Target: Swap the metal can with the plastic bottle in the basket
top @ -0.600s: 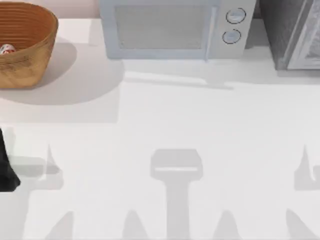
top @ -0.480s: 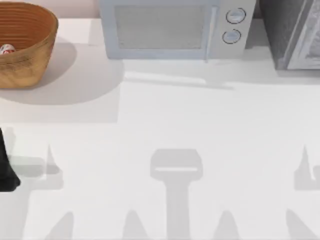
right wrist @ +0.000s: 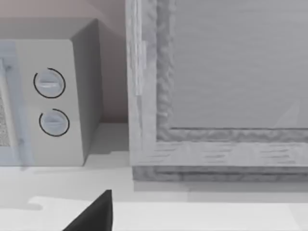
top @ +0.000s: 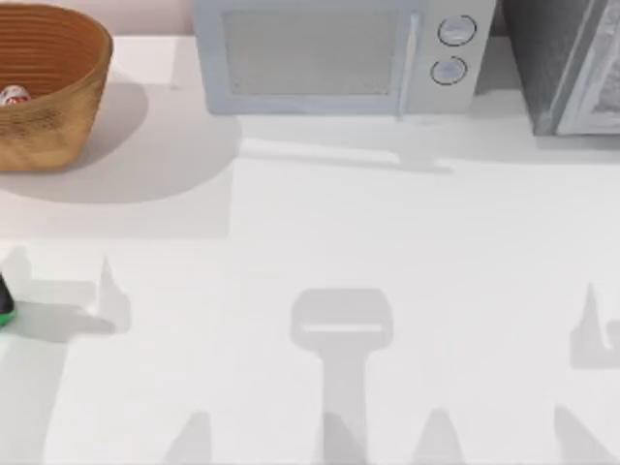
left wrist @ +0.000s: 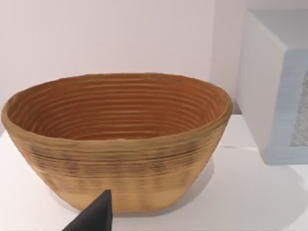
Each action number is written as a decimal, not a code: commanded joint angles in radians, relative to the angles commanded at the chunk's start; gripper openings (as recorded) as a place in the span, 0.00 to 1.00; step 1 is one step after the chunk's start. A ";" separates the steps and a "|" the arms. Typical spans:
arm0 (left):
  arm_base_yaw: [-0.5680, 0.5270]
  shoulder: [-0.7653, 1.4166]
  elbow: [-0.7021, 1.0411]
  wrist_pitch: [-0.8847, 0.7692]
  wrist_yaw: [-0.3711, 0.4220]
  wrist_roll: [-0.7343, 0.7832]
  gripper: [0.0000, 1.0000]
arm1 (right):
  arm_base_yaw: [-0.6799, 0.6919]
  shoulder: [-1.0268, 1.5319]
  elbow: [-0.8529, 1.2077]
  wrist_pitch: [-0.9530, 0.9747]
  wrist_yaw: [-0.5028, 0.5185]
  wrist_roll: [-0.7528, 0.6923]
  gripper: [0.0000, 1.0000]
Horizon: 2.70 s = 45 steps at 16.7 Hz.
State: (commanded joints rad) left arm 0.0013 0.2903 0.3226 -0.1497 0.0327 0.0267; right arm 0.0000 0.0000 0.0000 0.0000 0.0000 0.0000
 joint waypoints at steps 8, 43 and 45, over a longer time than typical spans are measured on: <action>0.025 0.690 0.691 -0.343 0.089 0.054 1.00 | 0.000 0.000 0.000 0.000 0.000 0.000 1.00; 0.182 2.301 1.990 -0.896 0.261 0.117 1.00 | 0.000 0.000 0.000 0.000 0.000 0.000 1.00; 0.179 2.311 1.982 -0.877 0.260 0.113 1.00 | 0.000 0.000 0.000 0.000 0.000 0.000 1.00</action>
State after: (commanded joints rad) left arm 0.1804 2.6011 2.3044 -1.0264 0.2928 0.1401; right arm 0.0000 0.0000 0.0000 0.0000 0.0000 0.0000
